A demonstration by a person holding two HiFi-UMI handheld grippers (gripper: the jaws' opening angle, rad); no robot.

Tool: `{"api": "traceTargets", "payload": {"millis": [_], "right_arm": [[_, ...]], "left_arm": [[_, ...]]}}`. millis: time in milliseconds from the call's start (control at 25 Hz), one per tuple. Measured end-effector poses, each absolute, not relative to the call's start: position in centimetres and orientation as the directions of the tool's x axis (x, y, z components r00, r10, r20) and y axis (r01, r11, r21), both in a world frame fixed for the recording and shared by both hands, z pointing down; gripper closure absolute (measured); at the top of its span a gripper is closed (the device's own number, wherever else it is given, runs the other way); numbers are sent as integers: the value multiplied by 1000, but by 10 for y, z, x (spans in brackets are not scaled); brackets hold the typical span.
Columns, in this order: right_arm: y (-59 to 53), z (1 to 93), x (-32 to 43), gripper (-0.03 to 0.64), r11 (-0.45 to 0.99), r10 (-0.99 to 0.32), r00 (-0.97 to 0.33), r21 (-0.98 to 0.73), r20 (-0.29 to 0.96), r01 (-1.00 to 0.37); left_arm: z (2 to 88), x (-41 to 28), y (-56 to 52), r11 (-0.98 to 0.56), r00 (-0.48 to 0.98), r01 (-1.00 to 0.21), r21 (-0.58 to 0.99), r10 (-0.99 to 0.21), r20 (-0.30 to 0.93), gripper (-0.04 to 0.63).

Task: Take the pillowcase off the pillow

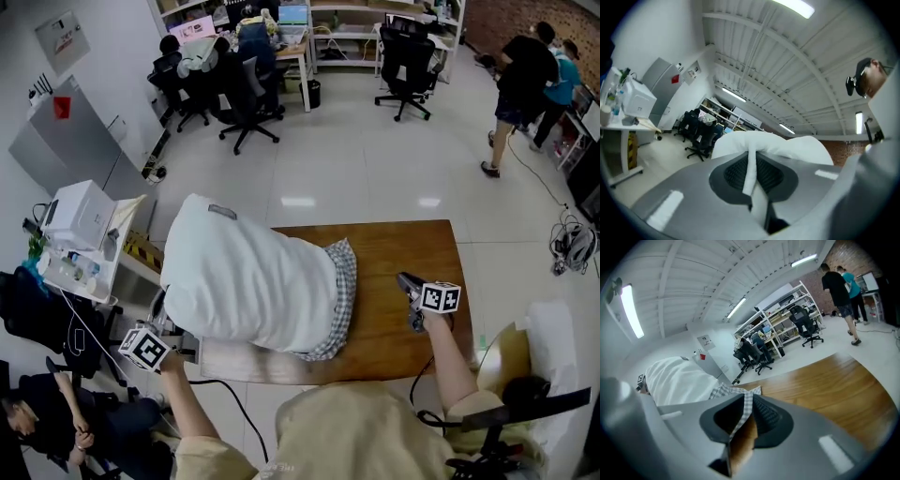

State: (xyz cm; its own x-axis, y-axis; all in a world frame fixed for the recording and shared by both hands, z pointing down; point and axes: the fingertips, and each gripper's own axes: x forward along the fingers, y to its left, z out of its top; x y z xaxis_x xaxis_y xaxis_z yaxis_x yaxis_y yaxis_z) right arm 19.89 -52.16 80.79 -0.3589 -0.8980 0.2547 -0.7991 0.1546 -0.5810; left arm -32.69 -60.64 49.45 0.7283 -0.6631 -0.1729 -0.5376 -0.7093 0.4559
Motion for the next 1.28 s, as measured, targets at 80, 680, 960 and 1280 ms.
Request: {"api": "traceTargets", "payload": {"millis": [80, 680, 960, 1280], "right_arm": [[-518, 808, 192, 563, 156, -895, -365, -589, 255, -793], [-533, 830, 120, 563, 220, -856, -453, -618, 249, -755], [-552, 814, 123, 563, 206, -869, -426, -601, 250, -772], [-549, 802, 139, 563, 198, -899, -394, -625, 191, -755]], "left_arm": [[525, -346, -613, -668, 705, -546, 507, -693, -154, 580], [851, -493, -575, -75, 450, -709, 701, -814, 368, 580], [873, -530, -524, -18, 472, -715, 699, -750, 463, 500], [779, -543, -542, -135, 412, -832, 538, -800, 437, 138]]}}
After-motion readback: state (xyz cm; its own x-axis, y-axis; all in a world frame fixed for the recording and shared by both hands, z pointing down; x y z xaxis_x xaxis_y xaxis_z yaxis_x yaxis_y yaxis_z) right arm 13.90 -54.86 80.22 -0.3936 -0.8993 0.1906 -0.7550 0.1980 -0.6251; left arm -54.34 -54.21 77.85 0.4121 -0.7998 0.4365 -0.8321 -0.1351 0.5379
